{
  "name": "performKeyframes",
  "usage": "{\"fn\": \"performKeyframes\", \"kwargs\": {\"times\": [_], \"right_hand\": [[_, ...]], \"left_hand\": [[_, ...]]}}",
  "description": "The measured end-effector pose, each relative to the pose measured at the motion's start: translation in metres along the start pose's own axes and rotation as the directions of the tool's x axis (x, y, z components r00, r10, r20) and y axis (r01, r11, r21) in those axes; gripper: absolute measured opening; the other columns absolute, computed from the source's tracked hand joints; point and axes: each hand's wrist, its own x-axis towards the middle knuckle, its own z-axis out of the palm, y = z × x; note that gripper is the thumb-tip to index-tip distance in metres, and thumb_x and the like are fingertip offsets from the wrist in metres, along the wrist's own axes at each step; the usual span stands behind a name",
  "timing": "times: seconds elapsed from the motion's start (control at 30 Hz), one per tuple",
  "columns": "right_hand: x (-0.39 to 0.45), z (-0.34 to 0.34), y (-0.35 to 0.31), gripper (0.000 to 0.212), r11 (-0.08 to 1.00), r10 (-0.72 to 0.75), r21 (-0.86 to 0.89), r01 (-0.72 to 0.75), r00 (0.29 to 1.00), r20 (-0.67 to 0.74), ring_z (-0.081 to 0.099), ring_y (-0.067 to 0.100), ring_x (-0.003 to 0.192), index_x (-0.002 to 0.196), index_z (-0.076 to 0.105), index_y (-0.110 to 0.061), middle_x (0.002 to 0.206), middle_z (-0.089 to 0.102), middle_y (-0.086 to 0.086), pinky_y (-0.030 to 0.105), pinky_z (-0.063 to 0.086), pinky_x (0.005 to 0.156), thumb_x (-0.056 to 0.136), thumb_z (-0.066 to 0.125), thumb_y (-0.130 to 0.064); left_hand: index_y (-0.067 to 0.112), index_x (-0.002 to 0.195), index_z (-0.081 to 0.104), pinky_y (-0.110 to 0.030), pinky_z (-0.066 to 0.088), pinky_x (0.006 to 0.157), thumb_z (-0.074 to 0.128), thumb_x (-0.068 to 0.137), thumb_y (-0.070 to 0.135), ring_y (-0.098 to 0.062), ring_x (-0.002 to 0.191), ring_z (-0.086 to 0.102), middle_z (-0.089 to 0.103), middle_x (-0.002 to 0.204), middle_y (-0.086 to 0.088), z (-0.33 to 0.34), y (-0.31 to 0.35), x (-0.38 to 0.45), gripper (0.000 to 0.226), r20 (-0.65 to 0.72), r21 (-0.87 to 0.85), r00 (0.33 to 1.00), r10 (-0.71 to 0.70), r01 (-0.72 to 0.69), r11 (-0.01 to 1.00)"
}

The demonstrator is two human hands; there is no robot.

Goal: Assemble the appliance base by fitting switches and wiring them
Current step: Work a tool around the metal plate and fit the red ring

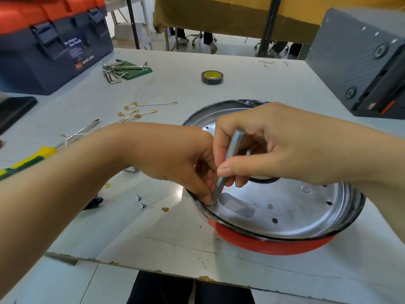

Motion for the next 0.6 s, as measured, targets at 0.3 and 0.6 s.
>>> {"fn": "performKeyframes", "kwargs": {"times": [0.3,0.6], "right_hand": [[0.004,-0.003,-0.01,0.011,0.982,-0.022,-0.188,0.019,1.0,-0.015,0.066,0.001,0.06,0.074,0.064,-0.019,0.064,0.068,-0.008,0.012,0.049,0.053,0.083,0.068,-0.024],[0.008,0.003,-0.014,0.03,0.917,0.028,-0.397,-0.046,0.998,-0.052,0.057,0.003,0.045,0.067,0.056,-0.021,0.045,0.06,-0.009,0.018,0.046,0.053,0.088,0.058,-0.042]], "left_hand": [[0.028,0.097,0.073,-0.02,0.045,0.085,0.06,0.088,0.033,-0.002,0.1,0.059,0.059,0.1,0.031,0.005,-0.007,-0.021,0.017,-0.077,0.035,0.983,0.17,-0.167,0.985],[0.028,0.1,0.071,-0.04,0.045,0.094,0.069,0.08,0.041,-0.014,0.112,0.056,0.062,0.111,0.014,0.01,-0.012,-0.02,0.024,-0.076,-0.05,0.985,0.155,-0.159,0.986]]}}
